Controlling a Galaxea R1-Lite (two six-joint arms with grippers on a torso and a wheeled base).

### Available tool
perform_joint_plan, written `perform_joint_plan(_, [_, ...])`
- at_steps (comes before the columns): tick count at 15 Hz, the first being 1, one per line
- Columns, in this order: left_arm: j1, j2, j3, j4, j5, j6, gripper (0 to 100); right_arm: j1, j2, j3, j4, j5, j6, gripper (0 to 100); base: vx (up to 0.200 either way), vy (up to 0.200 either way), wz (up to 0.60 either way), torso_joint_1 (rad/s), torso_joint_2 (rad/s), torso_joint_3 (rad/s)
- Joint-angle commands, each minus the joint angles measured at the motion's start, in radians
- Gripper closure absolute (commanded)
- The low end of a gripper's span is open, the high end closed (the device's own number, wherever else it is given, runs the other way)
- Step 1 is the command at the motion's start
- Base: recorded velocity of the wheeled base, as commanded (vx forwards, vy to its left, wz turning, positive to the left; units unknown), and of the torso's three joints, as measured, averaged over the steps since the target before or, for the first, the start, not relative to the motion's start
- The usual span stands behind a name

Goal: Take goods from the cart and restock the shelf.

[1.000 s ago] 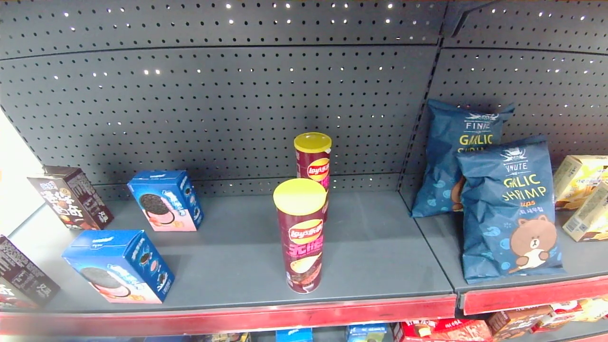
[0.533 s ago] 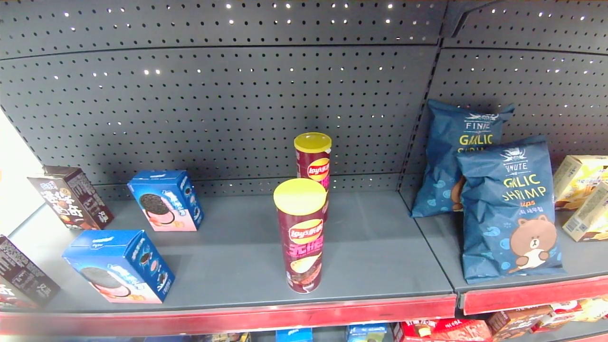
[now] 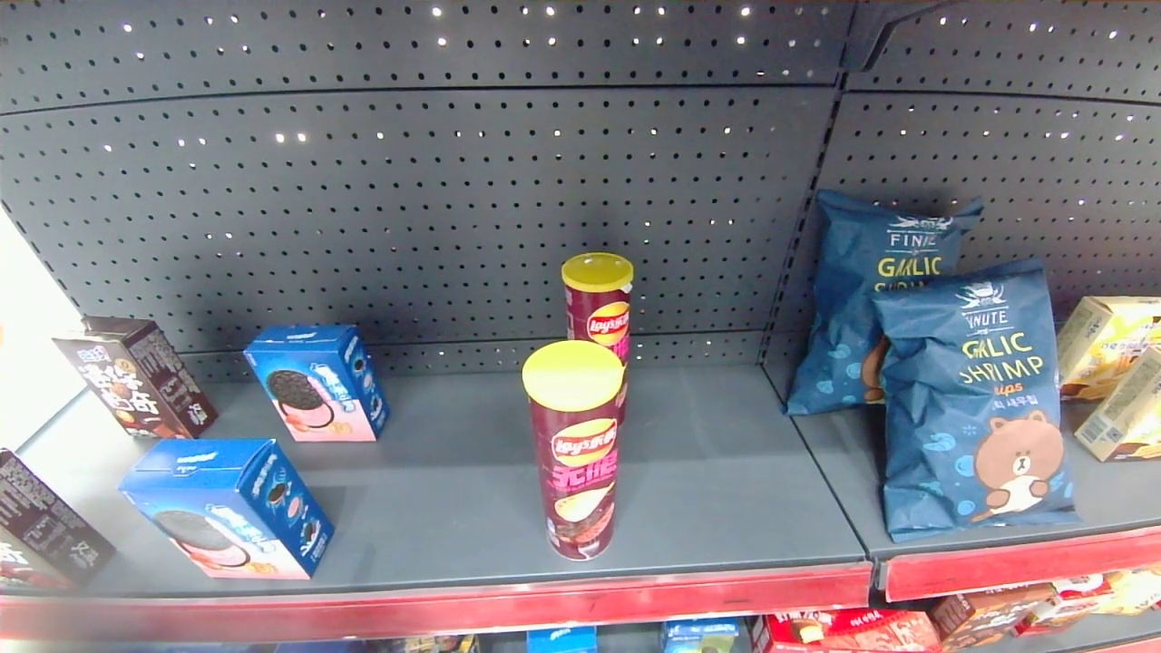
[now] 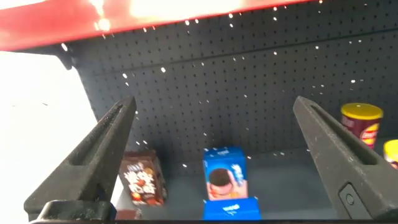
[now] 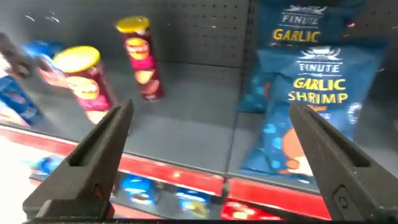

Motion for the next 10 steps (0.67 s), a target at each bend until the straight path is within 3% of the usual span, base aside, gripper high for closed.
perform_joint_plan(1, [0.0, 0.011, -0.019, 0.0, 0.002, 0.001, 0, -0.043, -0.019, -0.002, 0.002, -0.09, 0.007, 0, 0.0, 0.0, 0.0, 0.0, 0.0, 0.0])
perform_joint_plan(6, [0.0, 0.001, 0.02, 0.0, 0.003, 0.001, 0, -0.137, 0.014, -0.005, 0.002, -0.123, 0.011, 0, 0.0, 0.0, 0.0, 0.0, 0.0, 0.0])
perform_joint_plan(7, [-0.001, -0.055, 0.073, 0.0, 0.005, -0.008, 0, -0.163, 0.028, -0.001, 0.003, -0.123, 0.011, 0, 0.0, 0.0, 0.0, 0.0, 0.0, 0.0])
perform_joint_plan(10, [-0.001, -0.061, 0.034, 0.0, 0.005, -0.01, 0, -0.115, 0.028, -0.028, 0.005, -0.123, -0.068, 0, 0.0, 0.0, 0.0, 0.0, 0.0, 0.0])
